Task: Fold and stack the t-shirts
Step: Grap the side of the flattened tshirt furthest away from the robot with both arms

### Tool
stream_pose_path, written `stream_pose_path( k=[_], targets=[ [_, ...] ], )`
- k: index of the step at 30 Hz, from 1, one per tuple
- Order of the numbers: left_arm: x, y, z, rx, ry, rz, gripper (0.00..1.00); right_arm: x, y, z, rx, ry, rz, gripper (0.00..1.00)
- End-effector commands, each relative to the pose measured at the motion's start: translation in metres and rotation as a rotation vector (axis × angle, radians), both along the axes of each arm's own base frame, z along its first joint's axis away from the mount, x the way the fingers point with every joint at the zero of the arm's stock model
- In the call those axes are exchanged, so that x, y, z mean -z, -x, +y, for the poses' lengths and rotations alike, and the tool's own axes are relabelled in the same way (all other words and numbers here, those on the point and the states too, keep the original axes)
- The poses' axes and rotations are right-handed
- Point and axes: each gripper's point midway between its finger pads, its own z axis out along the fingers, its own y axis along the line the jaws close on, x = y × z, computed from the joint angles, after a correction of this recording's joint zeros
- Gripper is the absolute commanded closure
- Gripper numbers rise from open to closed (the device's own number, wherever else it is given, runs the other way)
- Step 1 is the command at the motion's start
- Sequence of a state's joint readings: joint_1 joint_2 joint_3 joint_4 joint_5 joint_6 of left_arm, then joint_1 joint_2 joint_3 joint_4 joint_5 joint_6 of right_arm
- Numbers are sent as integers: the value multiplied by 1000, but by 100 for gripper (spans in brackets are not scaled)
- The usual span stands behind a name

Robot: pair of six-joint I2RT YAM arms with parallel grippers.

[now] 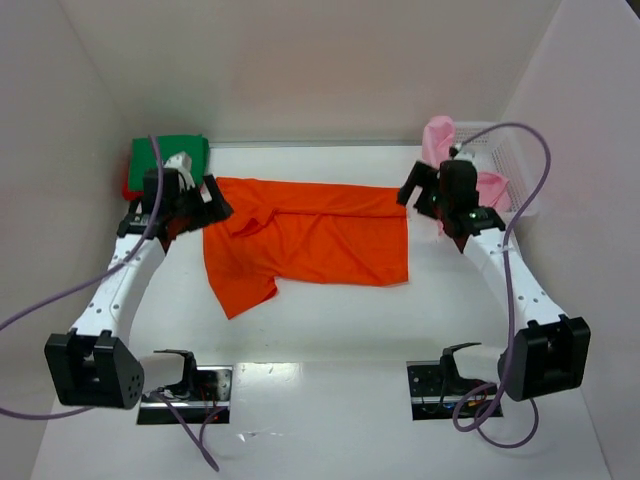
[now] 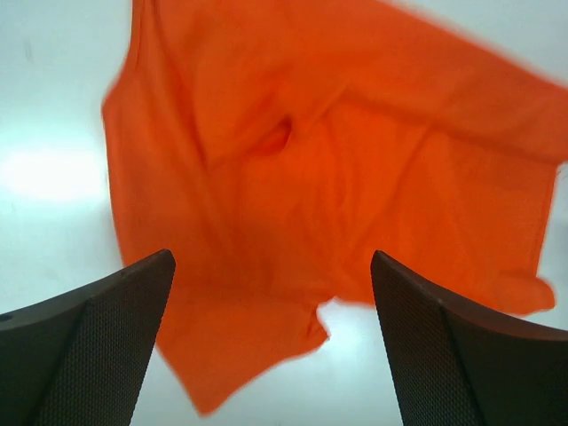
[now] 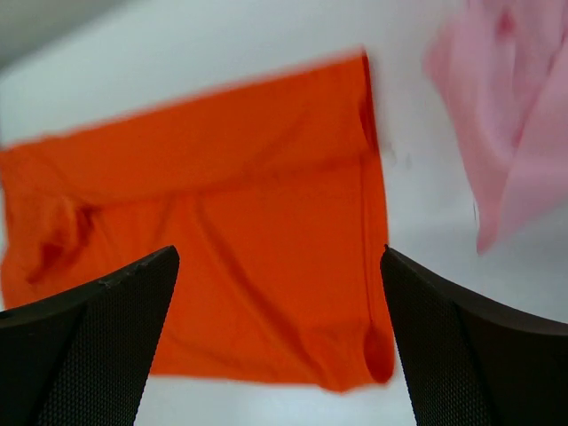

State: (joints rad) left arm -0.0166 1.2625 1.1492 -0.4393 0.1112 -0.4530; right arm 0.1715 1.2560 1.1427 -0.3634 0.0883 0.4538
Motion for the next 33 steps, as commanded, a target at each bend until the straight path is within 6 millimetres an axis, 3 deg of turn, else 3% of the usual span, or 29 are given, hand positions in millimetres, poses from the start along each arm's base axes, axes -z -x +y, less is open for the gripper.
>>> stream_pose_path(
  k=[1,2,3,5,6,8,9,13,19,24,33],
  targets=[
    [33,41,-6,-35,78,95,1,72,52,0,23,-59,220,0],
    [38,45,-5,-61,87,106,1,79,58,-1,30,-65,242,0],
    [53,57,-6,-81,109,148,1,100,70,1,36,-80,304,0],
    [62,64,-6,-95,123,172,1,110,77,5,24,-100,335,0],
    [79,71,-7,-110,134,215,1,126,83,9,28,-99,389,1],
    [89,78,-9,-118,157,240,1,130,83,17,17,-93,406,2],
    [85,76,-10,-130,174,224,1,137,82,28,-7,-97,424,5],
    [95,81,-9,-170,196,245,1,167,80,30,5,-73,507,11],
    [101,80,-6,-216,206,245,1,185,82,29,17,-42,559,23],
    [120,78,-5,-217,191,310,1,199,83,30,6,-33,600,35],
    [126,72,-6,-192,174,337,1,203,93,34,21,-63,616,76]
  ],
)
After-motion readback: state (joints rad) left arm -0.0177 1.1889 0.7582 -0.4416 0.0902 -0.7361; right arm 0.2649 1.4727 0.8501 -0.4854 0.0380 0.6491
